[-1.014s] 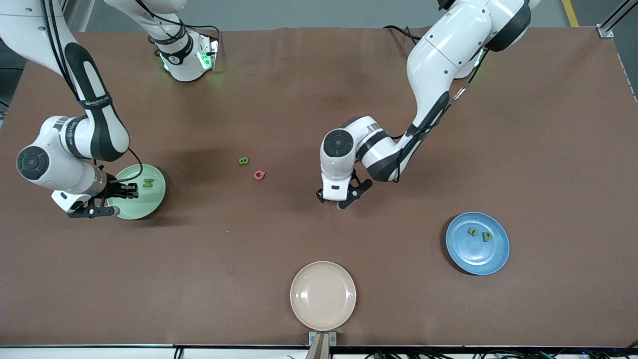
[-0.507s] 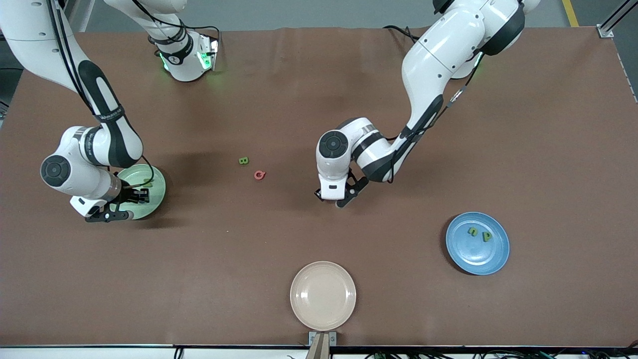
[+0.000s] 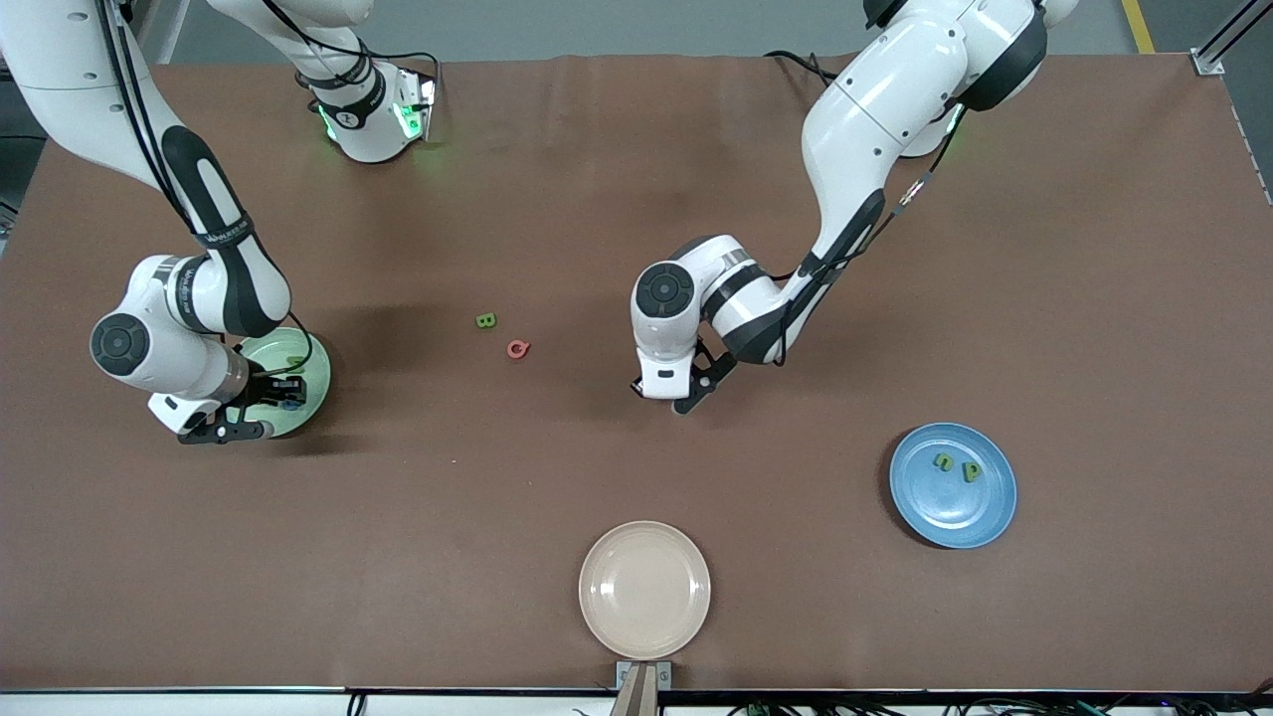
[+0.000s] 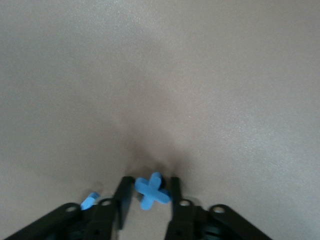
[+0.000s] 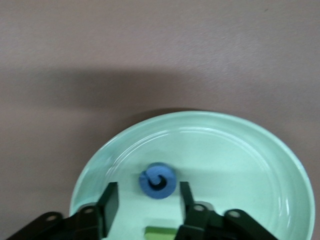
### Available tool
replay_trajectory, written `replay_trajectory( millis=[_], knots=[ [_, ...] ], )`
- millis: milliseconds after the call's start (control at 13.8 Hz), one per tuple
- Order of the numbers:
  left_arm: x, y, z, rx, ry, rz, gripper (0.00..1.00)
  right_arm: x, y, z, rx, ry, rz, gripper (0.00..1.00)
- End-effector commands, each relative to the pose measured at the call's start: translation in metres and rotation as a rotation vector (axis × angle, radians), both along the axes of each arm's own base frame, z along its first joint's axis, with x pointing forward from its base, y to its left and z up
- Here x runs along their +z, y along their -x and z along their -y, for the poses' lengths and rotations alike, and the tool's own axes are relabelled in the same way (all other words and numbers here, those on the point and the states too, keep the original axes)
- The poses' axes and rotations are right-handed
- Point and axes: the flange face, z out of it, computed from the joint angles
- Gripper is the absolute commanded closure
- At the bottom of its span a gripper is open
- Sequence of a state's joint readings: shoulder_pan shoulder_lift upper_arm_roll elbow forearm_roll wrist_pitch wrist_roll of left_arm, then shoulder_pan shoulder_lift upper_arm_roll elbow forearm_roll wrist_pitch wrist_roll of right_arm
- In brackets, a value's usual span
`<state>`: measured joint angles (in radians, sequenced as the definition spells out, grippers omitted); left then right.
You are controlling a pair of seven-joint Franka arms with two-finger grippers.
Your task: Sort upper and lower case letters into plates
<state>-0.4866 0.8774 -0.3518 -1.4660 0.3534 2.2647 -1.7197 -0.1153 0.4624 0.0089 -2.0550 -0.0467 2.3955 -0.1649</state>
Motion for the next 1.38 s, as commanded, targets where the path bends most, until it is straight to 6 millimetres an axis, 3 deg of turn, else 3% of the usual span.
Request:
replay_trajectory(
  millis=[0,145,362,435,507,580,725,870,1087,1232,1304],
  knots=[
    [-0.002,-0.001,0.003,0.021,-0.007,-0.016,0.87,0.052,0.004,-0.041,-0.021,0.011,-0.031,0.07],
    [0.007,-0.007,-0.001,0.022,-0.004,0.001,0.99,0.075,0.01,-0.086,-0.098,0.039,-0.057,0.06],
    [0.047,-0.042,-0.029,0.066,-0.03,0.072,1.0,0.077,0.025,-0.175,-0.263,0.082,-0.07,0.06],
    [0.064,-0.06,-0.047,0.081,-0.038,0.109,1.0,0.075,0.033,-0.211,-0.343,0.081,-0.069,0.06],
    [0.088,-0.085,-0.077,0.067,-0.041,0.143,1.0,0.076,0.04,-0.243,-0.41,0.084,-0.061,0.06],
    [0.099,-0.098,-0.098,0.034,-0.044,0.149,1.0,0.078,0.047,-0.276,-0.48,0.077,-0.042,0.06],
    [0.112,-0.12,-0.144,-0.034,-0.089,0.119,1.0,0.067,0.058,-0.32,-0.596,0.072,-0.014,0.06],
    [0.121,-0.139,-0.202,-0.112,-0.133,0.06,1.0,0.043,0.06,-0.346,-0.761,0.096,-0.015,0.05],
    [0.108,-0.16,-0.292,-0.186,-0.145,-0.003,1.0,0.014,0.066,-0.361,-1.052,0.139,-0.007,0.03],
    [0.094,-0.169,-0.333,-0.228,-0.143,-0.034,1.0,0.007,0.065,-0.368,-1.304,0.165,0.004,0.01],
    [0.085,-0.173,-0.354,-0.246,-0.135,-0.039,0.99,0.001,0.066,-0.369,-1.341,0.171,0.005,0.01]
  ],
)
